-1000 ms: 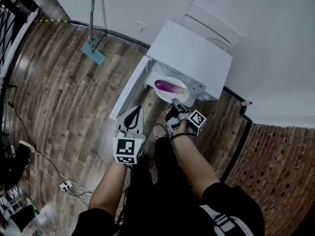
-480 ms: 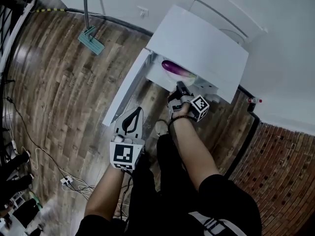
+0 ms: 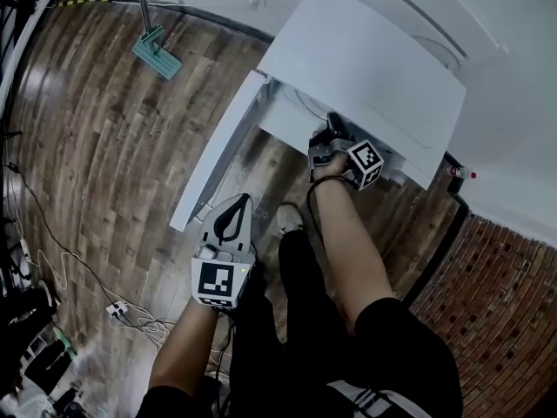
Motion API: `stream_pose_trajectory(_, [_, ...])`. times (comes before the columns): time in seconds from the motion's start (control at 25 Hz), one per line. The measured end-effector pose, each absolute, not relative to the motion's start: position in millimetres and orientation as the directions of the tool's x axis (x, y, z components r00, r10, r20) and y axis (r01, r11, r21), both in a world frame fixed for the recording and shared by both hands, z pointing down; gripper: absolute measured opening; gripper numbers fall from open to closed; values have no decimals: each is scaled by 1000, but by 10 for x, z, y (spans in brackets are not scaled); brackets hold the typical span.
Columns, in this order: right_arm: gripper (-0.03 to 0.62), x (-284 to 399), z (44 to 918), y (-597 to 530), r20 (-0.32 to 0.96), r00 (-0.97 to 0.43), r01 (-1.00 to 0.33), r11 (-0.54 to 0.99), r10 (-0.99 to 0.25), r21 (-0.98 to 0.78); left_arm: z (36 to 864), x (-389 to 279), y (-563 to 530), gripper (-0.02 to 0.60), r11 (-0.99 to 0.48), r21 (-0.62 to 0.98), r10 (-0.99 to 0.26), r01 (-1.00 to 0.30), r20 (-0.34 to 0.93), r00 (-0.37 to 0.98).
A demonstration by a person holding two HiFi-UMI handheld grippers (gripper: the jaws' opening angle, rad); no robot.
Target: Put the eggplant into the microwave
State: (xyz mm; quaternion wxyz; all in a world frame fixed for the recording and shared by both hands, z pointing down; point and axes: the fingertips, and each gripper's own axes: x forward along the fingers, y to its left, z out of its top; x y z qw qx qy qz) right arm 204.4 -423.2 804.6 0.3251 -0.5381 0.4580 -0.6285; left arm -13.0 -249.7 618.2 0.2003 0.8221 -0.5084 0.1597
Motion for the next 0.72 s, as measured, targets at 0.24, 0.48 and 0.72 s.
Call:
stream_pose_trajectory(0.24, [29,2162,8142,-4374,412,-178,-154,-388,-894,-909,6234,-180,-2520,-2,-351,194,-771,-916,494,401])
stream_pose_trajectory(0.48, [43,2185,8176,-4386,470,-100,-411,-393,-877,-822,6366,-198,-2437,-2,-367,187,-749,-911,521,409])
stream_pose_trajectory(0.72, [93,2181,8147,-4417,517,-19,-711,-353,-856,-608,6485,-198,-2252,-2,-374,198,-716,-906,559,417])
